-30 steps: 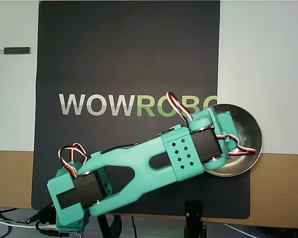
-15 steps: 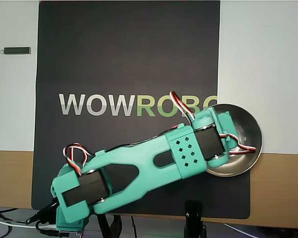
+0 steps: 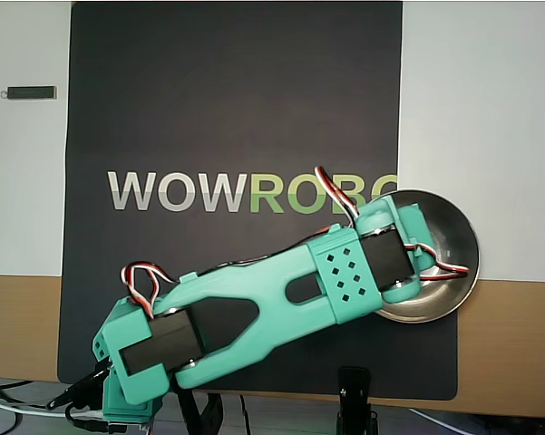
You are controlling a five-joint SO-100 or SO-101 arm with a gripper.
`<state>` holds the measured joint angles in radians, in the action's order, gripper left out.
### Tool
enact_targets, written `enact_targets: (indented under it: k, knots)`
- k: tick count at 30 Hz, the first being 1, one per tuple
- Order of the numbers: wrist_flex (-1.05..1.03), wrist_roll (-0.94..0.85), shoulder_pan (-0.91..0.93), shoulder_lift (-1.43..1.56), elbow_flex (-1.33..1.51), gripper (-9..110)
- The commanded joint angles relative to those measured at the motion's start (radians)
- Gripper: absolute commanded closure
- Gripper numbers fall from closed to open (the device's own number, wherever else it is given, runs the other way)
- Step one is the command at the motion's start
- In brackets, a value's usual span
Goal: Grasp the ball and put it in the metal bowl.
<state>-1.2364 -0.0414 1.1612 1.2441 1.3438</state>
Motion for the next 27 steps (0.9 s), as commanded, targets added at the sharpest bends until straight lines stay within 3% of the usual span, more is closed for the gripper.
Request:
enact_targets:
  k: [1,13,18,27]
  knots:
    - [0.011,-0.003,-0.011,0.005,-0.046,56]
    - [0.011,-0.003,-0.012,0.005,-0.046,56]
    - [0.002,-0.005,-0.012,0.005,-0.046,45]
    - [0.002,-0.005,-0.012,0.005,-0.046,46]
